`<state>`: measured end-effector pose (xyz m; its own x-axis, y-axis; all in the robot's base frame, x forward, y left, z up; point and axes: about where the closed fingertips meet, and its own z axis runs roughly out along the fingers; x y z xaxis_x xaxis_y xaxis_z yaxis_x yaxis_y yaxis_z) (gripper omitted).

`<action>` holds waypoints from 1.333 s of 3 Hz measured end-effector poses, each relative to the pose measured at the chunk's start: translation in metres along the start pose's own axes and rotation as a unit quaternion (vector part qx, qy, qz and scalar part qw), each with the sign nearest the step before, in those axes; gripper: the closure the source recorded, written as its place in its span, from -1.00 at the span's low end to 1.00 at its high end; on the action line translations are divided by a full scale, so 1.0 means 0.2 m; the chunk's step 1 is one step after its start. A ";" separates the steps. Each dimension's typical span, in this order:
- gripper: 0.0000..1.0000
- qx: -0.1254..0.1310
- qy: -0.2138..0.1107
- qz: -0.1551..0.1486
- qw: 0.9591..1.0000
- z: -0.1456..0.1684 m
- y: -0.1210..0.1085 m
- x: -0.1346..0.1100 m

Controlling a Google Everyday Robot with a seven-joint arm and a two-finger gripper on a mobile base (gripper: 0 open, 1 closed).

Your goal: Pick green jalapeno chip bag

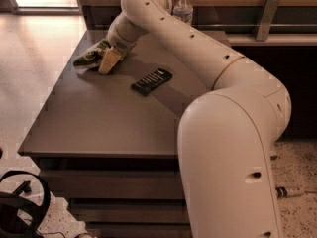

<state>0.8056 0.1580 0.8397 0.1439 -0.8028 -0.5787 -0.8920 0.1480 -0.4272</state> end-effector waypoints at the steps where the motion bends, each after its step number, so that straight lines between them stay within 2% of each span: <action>1: 0.28 0.000 0.000 0.000 1.000 -0.01 0.00 -0.01; 2: 0.78 -0.003 0.000 0.000 1.000 0.01 0.01 -0.01; 3: 1.00 -0.005 0.001 0.000 1.000 0.02 0.02 -0.01; 4: 1.00 -0.005 0.001 0.000 1.000 0.02 0.02 -0.01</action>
Offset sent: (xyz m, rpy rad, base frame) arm 0.0000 0.0000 0.0021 0.0000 0.0001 0.0000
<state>0.8048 0.1622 0.8356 0.1441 -0.8036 -0.5775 -0.8962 0.1414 -0.4205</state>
